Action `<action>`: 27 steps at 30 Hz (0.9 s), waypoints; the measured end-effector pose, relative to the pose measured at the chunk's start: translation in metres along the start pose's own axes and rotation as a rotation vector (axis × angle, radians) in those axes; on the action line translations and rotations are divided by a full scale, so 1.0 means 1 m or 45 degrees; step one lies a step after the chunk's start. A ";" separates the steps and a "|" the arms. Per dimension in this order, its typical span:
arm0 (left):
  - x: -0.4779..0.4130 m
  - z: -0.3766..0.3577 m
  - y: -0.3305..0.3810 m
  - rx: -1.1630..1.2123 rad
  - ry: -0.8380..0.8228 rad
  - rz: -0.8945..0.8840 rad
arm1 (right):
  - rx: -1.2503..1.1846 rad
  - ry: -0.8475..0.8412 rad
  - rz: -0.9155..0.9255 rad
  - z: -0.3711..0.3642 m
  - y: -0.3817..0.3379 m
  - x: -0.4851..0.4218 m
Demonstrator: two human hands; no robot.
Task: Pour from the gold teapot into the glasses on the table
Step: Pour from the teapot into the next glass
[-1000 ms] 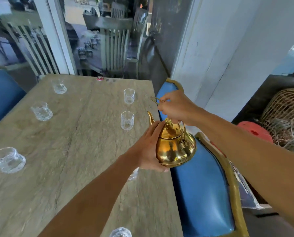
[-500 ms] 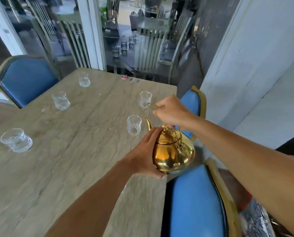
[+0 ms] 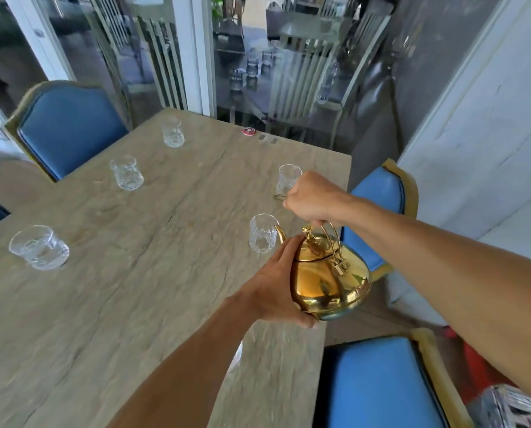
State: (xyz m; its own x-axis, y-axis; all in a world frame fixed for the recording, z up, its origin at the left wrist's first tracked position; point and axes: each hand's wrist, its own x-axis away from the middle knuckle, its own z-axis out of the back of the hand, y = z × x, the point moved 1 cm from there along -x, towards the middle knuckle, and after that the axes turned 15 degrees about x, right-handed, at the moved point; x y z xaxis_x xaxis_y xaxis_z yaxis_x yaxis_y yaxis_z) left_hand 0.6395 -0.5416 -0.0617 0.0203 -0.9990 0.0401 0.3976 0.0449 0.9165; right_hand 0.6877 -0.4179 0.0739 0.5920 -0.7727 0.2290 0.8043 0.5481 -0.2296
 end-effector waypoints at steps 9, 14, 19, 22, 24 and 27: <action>-0.011 0.011 -0.011 0.083 -0.015 0.060 | -0.023 -0.161 -0.073 -0.003 -0.013 -0.027; -0.015 0.015 -0.011 0.139 -0.002 0.059 | 0.005 -0.186 -0.097 -0.002 -0.019 -0.040; -0.018 0.017 -0.011 0.188 0.008 0.047 | 0.022 -0.233 -0.114 0.000 -0.025 -0.050; -0.018 0.018 -0.011 0.213 0.009 0.046 | 0.048 -0.254 -0.116 0.000 -0.027 -0.054; -0.019 0.018 -0.012 0.221 0.004 0.047 | 0.063 -0.264 -0.113 -0.001 -0.028 -0.056; -0.019 0.019 -0.014 0.228 0.007 0.052 | 0.089 -0.277 -0.112 -0.001 -0.030 -0.058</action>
State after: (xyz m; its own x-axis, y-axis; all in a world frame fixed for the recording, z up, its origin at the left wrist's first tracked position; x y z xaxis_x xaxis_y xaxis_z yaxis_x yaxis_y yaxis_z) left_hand 0.6166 -0.5231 -0.0674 0.0384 -0.9963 0.0769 0.2264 0.0836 0.9704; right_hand 0.6290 -0.3894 0.0665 0.5108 -0.7354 0.4452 0.8503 0.5086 -0.1355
